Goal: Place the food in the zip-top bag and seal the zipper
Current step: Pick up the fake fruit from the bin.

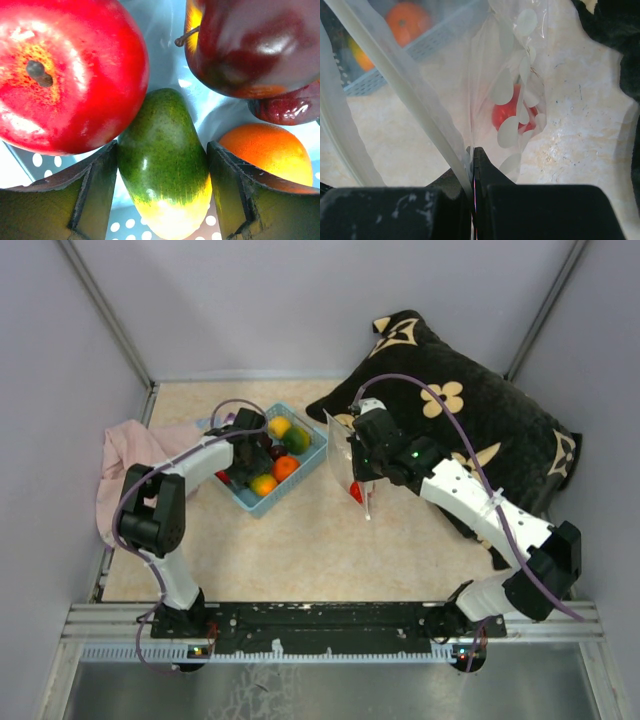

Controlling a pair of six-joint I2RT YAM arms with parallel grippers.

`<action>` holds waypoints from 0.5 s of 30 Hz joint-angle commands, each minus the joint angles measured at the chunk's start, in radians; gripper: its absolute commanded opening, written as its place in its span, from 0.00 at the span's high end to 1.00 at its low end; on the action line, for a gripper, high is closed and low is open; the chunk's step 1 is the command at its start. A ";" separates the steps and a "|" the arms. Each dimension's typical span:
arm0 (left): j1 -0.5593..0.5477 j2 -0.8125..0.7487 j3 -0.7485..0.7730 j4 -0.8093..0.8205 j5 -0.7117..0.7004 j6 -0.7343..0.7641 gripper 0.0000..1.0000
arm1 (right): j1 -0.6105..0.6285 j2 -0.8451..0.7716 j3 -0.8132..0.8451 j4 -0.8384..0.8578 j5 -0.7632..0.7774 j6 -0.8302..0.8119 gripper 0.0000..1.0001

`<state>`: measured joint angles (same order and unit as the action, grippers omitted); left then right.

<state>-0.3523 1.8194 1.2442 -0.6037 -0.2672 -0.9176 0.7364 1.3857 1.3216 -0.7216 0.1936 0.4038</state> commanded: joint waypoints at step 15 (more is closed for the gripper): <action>0.003 -0.305 -0.138 0.073 0.029 0.110 0.56 | 0.060 0.042 0.063 0.028 0.036 -0.012 1.00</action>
<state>-0.3511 1.5745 1.1290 -0.5709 -0.2485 -0.8593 0.7685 1.4006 1.3243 -0.7216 0.2066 0.4026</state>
